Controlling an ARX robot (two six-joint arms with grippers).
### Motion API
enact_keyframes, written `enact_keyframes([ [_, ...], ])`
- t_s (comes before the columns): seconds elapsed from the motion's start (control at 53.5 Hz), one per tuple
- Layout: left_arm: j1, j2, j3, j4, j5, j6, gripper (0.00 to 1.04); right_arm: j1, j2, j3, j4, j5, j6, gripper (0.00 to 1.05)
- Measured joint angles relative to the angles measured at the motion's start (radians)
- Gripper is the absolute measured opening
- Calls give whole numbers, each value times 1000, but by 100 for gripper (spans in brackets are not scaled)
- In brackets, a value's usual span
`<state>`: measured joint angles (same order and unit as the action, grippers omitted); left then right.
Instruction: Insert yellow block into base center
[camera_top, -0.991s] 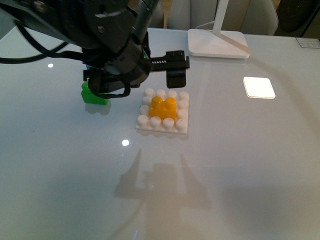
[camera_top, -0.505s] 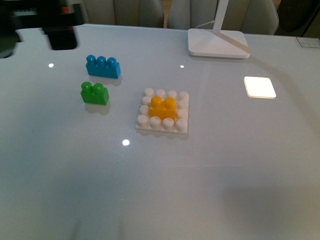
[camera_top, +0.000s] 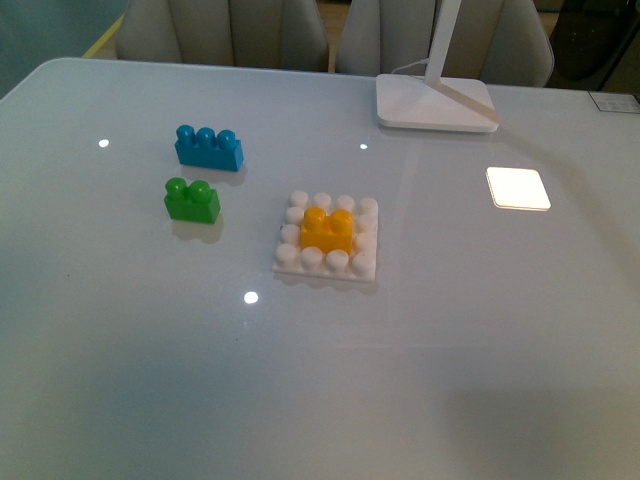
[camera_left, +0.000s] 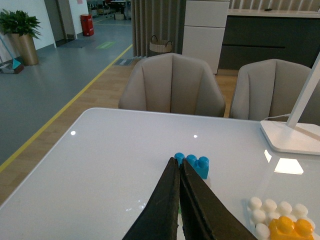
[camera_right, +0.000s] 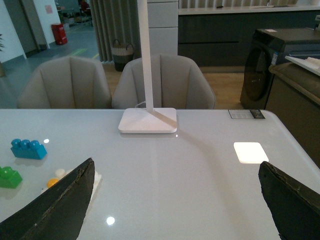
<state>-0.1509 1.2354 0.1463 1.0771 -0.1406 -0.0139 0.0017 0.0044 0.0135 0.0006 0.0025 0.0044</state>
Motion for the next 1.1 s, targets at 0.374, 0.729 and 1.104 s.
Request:
enact_keyframes([
  [0.374,136,-359,-108,-253,131,3,3,0,0,0,0,0,0,96],
  [0.729,146,-638,-133,-494,141,3,3,0,0,0,0,0,0,96],
  [1.104,146,-856,-134,-699,140,3,3,0,0,0,0,0,0,96],
])
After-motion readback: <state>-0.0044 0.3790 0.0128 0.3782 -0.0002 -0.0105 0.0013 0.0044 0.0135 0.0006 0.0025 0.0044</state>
